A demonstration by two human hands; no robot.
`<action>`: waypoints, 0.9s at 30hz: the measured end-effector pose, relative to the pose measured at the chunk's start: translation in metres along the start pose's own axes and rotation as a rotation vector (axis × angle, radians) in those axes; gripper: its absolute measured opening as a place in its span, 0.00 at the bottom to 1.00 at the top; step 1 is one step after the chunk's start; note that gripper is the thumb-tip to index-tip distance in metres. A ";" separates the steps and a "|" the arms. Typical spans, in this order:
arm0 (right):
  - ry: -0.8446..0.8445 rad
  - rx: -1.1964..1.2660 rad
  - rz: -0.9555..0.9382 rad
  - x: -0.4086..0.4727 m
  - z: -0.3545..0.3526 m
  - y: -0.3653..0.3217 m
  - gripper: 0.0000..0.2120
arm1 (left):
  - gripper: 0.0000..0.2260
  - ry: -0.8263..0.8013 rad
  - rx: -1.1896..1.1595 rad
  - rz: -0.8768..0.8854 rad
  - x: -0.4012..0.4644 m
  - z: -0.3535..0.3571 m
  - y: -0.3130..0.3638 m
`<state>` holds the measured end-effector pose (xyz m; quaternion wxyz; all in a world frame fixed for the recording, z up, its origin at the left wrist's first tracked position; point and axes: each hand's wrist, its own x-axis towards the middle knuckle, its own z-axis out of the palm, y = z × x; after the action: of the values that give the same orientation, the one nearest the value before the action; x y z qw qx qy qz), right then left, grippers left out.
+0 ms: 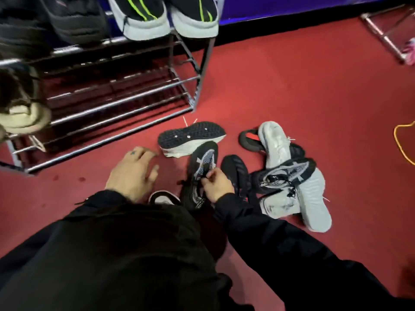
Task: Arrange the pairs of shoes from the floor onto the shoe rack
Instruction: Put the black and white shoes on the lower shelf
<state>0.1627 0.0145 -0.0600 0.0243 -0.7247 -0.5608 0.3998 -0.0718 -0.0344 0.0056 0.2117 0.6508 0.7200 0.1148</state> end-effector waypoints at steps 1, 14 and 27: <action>0.024 -0.015 0.053 0.002 -0.002 0.014 0.12 | 0.20 -0.039 -0.034 0.000 0.001 0.005 0.008; -0.171 0.423 0.025 0.015 0.040 0.066 0.06 | 0.26 -0.307 -0.350 -0.297 0.003 0.050 0.045; 0.610 0.876 0.464 0.030 -0.069 0.084 0.18 | 0.15 -0.206 -0.942 -0.243 0.028 0.064 0.078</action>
<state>0.2729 0.0370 -0.0702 0.3938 -0.8334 -0.1373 0.3625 0.0254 -0.0043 -0.0208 0.5644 0.4039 0.6361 0.3372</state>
